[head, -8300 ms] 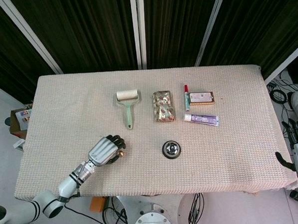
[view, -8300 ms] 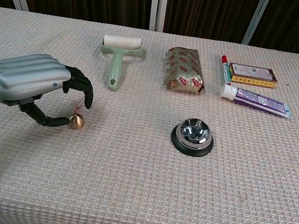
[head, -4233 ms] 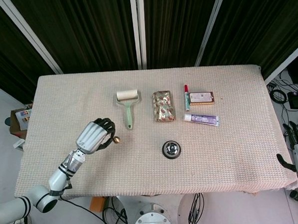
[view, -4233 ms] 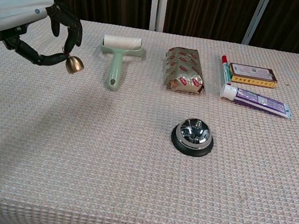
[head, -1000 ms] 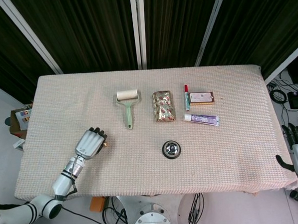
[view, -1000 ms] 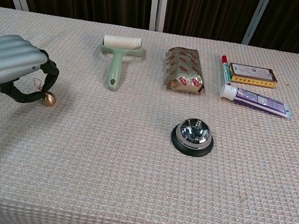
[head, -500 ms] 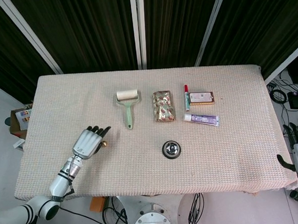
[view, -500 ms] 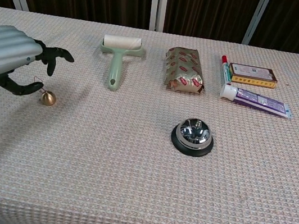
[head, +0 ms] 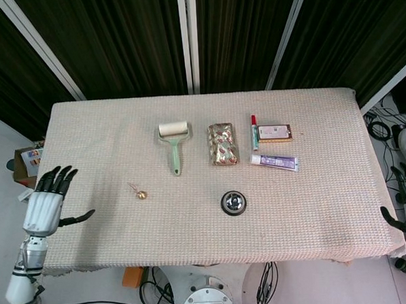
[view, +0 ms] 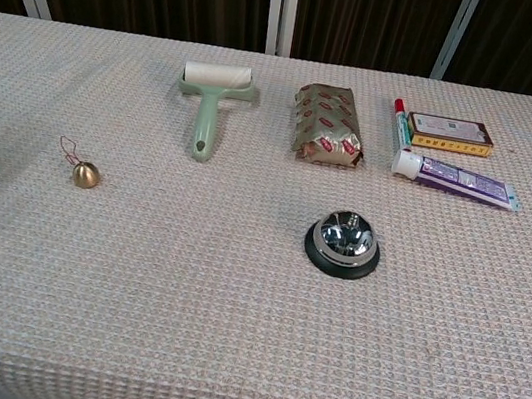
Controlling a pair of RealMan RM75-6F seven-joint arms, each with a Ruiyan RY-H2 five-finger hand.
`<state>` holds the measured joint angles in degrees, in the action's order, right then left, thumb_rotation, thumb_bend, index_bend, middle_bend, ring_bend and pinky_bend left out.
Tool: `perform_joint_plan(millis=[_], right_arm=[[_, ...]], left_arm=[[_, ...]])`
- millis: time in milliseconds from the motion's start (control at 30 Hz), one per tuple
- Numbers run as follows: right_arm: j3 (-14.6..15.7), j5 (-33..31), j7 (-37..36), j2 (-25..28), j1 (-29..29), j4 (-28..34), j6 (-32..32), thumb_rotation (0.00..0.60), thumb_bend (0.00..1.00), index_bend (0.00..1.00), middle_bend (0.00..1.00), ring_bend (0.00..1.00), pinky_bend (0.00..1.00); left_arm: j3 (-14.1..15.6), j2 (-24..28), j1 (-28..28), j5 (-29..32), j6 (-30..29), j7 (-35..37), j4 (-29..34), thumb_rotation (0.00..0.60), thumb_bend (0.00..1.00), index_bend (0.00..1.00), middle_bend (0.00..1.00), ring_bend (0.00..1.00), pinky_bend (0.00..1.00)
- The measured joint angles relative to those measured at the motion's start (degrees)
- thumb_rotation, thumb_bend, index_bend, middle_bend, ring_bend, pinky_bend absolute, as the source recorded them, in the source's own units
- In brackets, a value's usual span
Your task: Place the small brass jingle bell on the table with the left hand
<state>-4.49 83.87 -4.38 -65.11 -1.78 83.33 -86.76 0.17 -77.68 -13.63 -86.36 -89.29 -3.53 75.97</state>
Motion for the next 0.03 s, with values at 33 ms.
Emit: perform_joint_plan(millis=[33], right_arm=[[0.00,0.04,-0.11,-0.38,0.06,-0.36,-0.07,0.600,0.18,0.00,0.00,0.00,0.00]], left_arm=[[0.16,1.17,0.82,0.30,-0.30,0.78,0.50,0.194,0.05,0.12,0.10,0.08,0.16]])
